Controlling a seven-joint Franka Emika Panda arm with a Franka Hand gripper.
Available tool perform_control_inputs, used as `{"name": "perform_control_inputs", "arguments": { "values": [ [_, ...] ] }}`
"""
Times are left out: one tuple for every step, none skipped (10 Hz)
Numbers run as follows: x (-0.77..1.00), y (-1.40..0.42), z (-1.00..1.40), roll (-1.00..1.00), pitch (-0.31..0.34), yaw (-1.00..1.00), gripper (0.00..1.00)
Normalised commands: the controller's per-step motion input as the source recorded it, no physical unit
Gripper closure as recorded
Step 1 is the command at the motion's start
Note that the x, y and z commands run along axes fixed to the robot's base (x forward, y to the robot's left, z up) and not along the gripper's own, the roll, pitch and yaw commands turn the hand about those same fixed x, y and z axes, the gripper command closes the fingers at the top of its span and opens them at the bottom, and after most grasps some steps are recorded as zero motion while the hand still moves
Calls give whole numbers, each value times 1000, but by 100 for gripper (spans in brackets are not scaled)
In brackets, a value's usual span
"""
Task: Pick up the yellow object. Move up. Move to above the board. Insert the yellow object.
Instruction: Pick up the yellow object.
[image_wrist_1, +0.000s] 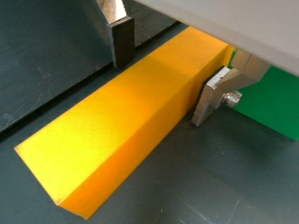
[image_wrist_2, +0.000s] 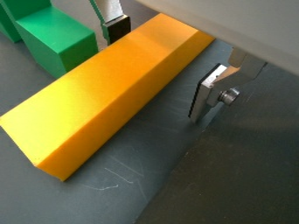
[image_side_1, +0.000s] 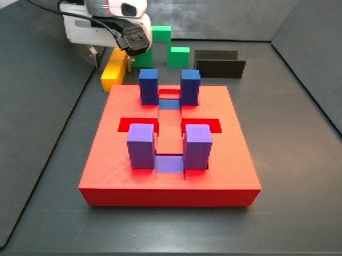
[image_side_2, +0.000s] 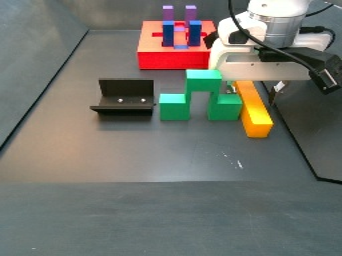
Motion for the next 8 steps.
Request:
{"name": "perform_control_inputs", "arguments": {
  "values": [
    [-26, 0, 120, -31, -60, 0, 0],
    [0, 0, 0, 17, 0, 0, 0],
    [0, 0, 0, 0, -7, 0, 0],
    [0, 0, 0, 0, -6, 0, 0],
    [-74, -83, 0, 21, -79, 14, 0],
    [0, 0, 0, 0, 0, 0, 100],
    [0, 0, 0, 0, 0, 0, 100],
    [0, 0, 0, 0, 0, 0, 100]
  ]
}}
